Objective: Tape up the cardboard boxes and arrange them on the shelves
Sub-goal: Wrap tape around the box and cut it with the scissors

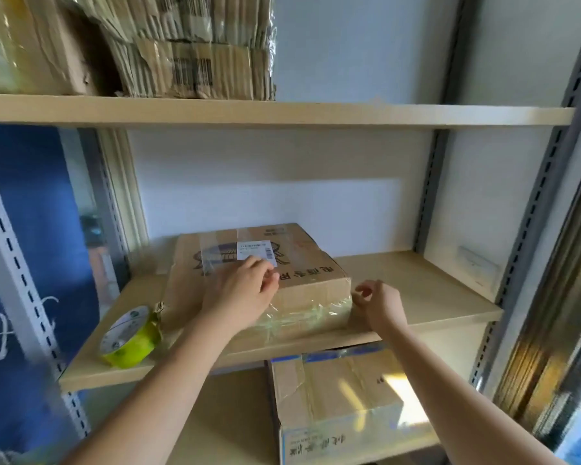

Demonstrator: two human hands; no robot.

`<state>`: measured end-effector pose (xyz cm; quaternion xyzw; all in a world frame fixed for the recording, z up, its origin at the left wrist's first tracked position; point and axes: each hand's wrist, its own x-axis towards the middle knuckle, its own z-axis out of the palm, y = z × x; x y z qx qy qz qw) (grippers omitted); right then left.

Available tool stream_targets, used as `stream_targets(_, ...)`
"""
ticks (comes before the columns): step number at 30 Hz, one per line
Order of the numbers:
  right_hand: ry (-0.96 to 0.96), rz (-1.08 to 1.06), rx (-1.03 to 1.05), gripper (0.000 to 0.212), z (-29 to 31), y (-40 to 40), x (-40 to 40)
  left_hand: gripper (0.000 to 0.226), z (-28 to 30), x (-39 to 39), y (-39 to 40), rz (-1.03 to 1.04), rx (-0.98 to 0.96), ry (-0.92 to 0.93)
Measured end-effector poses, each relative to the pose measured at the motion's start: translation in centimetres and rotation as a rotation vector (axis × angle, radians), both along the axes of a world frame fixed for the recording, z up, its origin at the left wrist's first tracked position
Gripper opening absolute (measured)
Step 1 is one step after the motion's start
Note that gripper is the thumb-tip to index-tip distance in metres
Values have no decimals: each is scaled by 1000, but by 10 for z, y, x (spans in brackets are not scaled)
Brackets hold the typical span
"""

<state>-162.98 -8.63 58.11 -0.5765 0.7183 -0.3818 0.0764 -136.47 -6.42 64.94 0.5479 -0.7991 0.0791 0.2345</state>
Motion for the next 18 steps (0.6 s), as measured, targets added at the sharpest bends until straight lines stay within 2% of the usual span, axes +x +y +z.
stream_targets(2, 65, 25, 85, 16, -4, -2, -2, 41, -9, -1, -1, 64, -57, -60)
stream_targets(6, 222, 33, 173, 7, 15, -7, 9, 43, -8, -6, 0, 84, -78, -57)
stream_targets(8, 261, 37, 272, 17, 26, -11, 17, 45, -7, -9, -1, 93, -59, -60)
stream_targets(10, 270, 28, 330, 21, 32, -13, 18, 46, -7, -12, -3, 89, -17, -41)
stream_targets(12, 315, -13, 360, 14, 38, -13, 16, 48, -6, -14, -7, 69, 40, -11)
stream_targets(15, 334, -82, 414, 27, 47, -4, 9, 45, 1, -16, -6, 25, 116, 46)
stream_targets(18, 302, -183, 484, 10, 63, 15, -6, 44, 16, -15, 8, -65, 233, 157)
